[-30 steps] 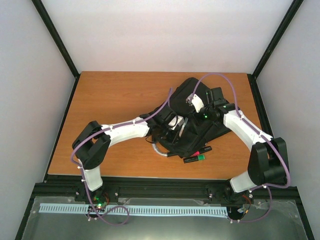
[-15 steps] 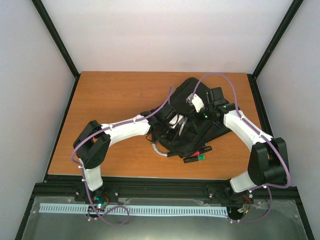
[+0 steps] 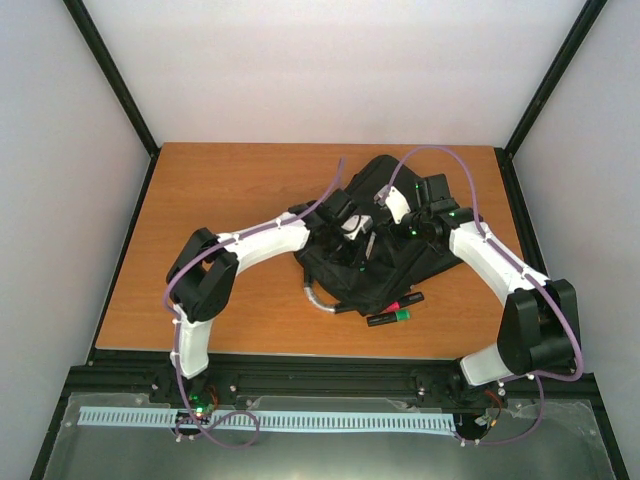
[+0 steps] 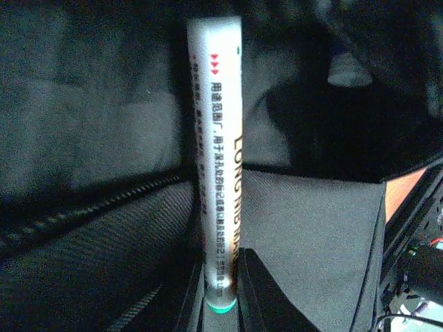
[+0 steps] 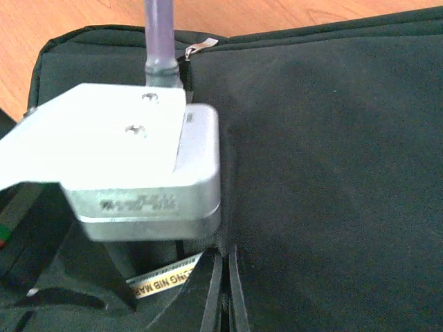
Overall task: Pack the student bag
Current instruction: Place the stationery in the student bag, then pick up the stationery from the center of the board.
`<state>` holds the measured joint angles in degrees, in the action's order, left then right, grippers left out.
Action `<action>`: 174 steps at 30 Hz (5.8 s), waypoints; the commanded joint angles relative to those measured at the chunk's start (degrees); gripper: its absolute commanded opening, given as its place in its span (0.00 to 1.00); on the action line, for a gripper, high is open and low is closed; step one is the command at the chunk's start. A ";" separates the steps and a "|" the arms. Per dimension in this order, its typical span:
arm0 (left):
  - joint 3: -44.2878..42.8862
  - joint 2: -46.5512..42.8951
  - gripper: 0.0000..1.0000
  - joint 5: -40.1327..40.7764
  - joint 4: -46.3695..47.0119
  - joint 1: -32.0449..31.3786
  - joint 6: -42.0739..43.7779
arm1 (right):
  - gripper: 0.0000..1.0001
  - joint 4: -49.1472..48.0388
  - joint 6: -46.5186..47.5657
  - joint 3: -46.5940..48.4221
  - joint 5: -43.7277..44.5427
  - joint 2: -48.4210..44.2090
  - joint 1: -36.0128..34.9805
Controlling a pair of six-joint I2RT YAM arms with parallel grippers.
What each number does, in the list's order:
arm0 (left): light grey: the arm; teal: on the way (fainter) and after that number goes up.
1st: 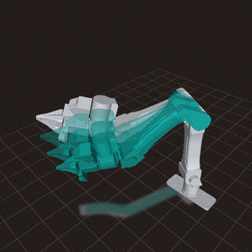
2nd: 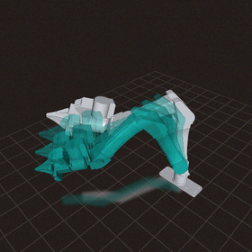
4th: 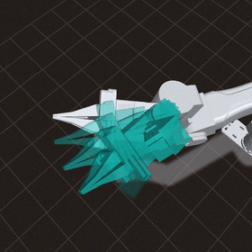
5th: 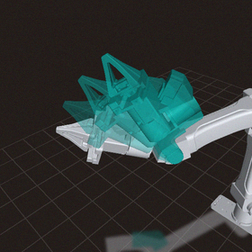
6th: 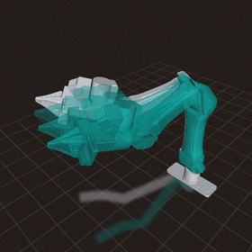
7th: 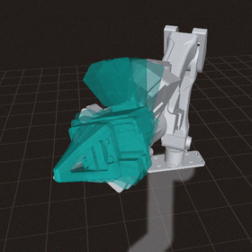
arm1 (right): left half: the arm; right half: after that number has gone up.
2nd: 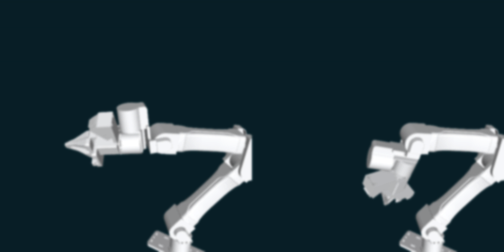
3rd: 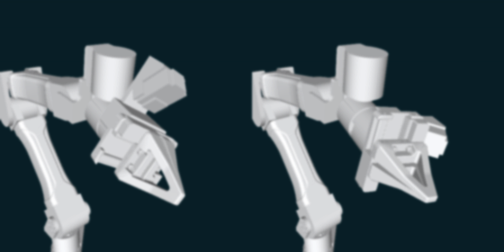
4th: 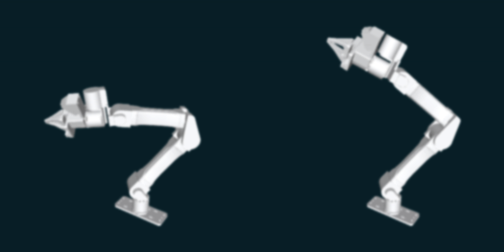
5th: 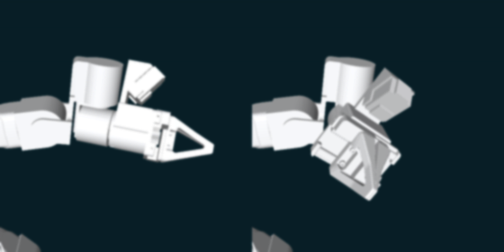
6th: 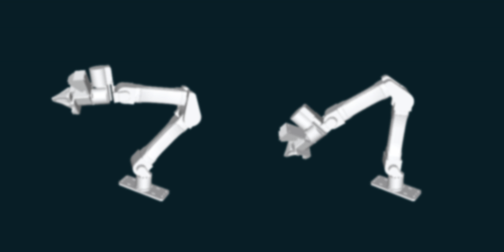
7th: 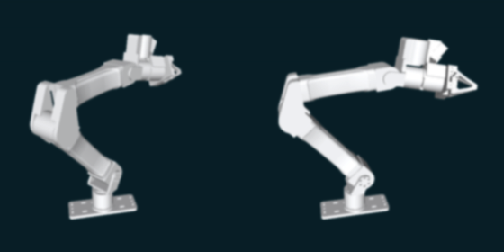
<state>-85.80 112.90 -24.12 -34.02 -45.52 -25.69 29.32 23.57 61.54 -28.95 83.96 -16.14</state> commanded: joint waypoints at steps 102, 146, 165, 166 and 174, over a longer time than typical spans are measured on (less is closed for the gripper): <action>41.09 -29.88 0.06 7.17 22.51 -6.58 -0.64 | 0.03 -1.13 0.58 0.47 1.07 2.94 2.17; 19.23 -3.03 0.58 18.83 23.91 -21.60 19.55 | 0.03 -1.26 -0.89 1.06 4.69 5.07 3.80; 25.32 -6.96 0.29 27.92 18.16 -23.75 16.95 | 0.03 -0.96 -0.88 1.22 4.08 5.07 3.92; 27.01 -8.50 0.29 28.11 17.40 -23.74 15.69 | 0.03 -0.94 -0.82 1.22 4.02 5.03 3.92; 41.21 -22.51 0.29 29.27 12.04 -23.76 4.86 | 0.03 -0.85 -0.94 1.27 3.46 5.14 4.03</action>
<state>-48.64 95.13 3.36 -16.86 -68.75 -14.00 28.38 23.03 61.56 -25.76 89.25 -13.02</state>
